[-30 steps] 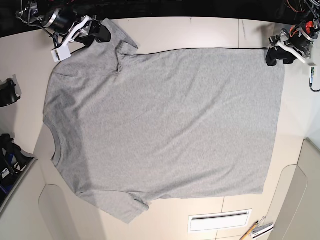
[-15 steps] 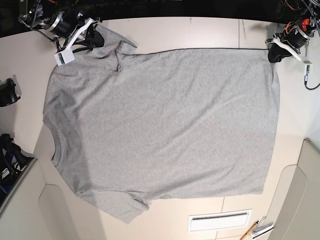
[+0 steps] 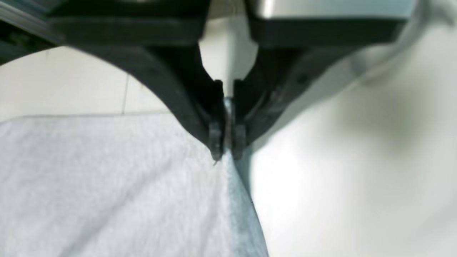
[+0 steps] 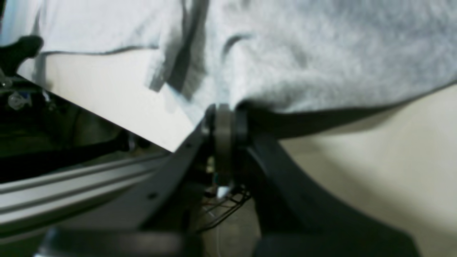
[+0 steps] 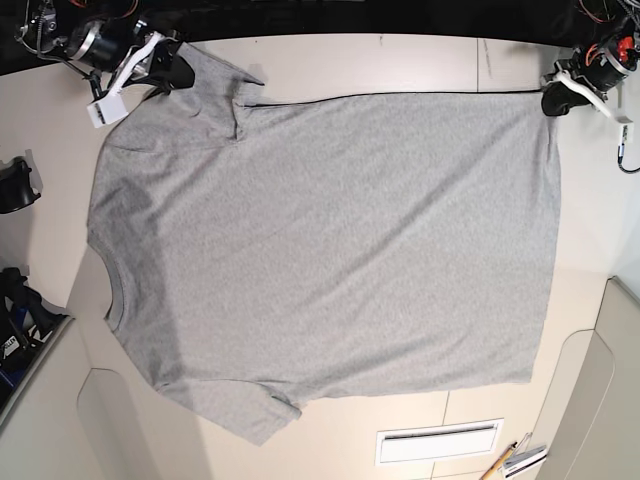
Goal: Fold the T-shirt properly
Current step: 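Lift the grasped edge and fold it over the shirt body, then release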
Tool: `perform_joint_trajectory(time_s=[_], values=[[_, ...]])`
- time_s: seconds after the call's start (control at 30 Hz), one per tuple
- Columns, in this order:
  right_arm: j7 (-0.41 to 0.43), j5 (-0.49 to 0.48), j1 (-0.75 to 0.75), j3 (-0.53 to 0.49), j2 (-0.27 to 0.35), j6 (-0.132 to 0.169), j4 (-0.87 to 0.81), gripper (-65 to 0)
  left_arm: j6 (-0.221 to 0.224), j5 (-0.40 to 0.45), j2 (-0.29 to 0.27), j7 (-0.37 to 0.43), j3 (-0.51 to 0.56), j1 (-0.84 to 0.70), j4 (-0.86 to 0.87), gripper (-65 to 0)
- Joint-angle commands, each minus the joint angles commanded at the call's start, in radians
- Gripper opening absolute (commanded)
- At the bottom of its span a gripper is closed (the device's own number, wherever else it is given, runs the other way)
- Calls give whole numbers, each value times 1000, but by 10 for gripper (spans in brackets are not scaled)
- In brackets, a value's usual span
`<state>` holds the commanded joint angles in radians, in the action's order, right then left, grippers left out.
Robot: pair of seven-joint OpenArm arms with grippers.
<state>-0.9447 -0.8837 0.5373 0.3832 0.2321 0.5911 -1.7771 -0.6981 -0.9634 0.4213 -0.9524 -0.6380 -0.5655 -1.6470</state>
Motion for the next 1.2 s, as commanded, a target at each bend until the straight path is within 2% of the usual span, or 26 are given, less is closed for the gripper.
perform_joint_trajectory(time_s=[0.1,0.33,0.47,0.67,0.8,0.93,1.03,1.2], values=[[-6,-31,43,13,0,1,-23,-650,0,-81,0,-89,-50,0,-2,-650],[-21,-41,109,31,0,8,-150,-650,0,-233,15,-199,-71,0,-3,-650],[-45,-49,109,76,0,8,-224,-650,0,-307,37,-209,-71,0,-3,-650],[-38,-59,77,175,1,9,-278,-650,0,-331,64,-200,-71,20,-3,-650],[-25,-27,-6,178,1,11,-278,-650,0,-311,64,-188,-71,91,-3,-650],[10,13,-105,177,0,10,-268,-650,0,-196,64,-90,-69,138,-3,-650],[25,24,-211,177,1,10,-204,-650,0,-106,64,20,-58,161,-1,-650],[25,31,-369,153,18,11,-45,-650,0,30,64,93,28,239,25,-650]])
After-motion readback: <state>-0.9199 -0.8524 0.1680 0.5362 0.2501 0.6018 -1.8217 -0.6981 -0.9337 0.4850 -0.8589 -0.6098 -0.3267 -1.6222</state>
